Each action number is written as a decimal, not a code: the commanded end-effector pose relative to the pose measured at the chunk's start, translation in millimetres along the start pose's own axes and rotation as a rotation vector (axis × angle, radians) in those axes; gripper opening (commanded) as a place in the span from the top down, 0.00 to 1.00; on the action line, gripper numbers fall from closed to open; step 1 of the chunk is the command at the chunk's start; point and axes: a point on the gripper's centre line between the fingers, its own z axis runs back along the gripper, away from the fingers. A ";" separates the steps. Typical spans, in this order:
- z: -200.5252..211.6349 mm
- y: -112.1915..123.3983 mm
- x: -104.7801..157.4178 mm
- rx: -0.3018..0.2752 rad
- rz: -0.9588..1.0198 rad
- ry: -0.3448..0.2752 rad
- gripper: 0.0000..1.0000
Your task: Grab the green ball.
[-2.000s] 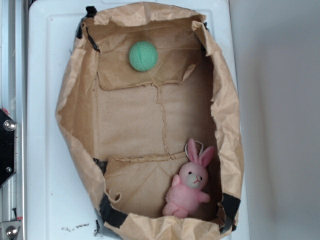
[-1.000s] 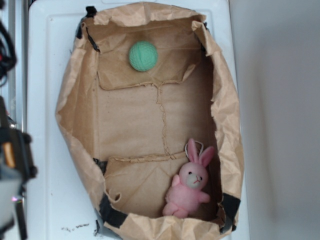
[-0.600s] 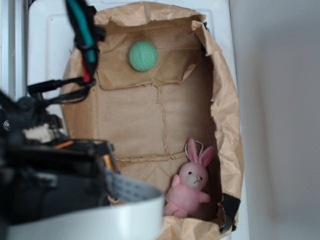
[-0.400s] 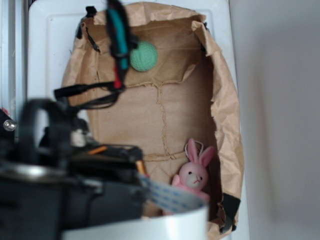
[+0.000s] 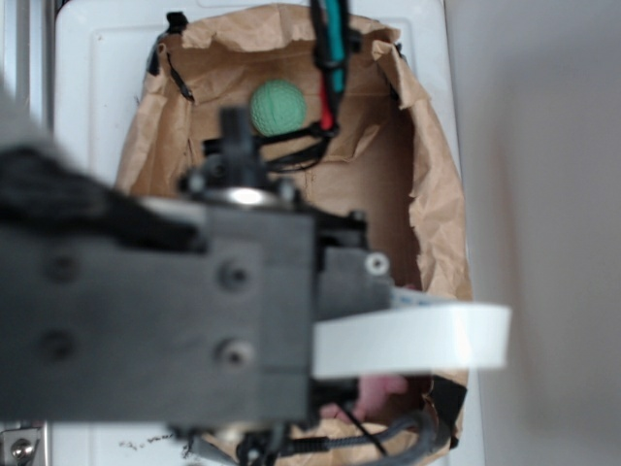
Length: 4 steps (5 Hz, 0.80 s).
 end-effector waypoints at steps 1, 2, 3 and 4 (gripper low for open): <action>-5.5 17.2 27.0 0.009 0.120 -0.109 0.00; -7.0 17.6 25.4 -0.042 0.369 -0.176 0.00; -10.0 17.8 20.4 -0.076 0.540 -0.162 0.00; -12.0 22.3 16.8 -0.099 0.714 -0.111 0.00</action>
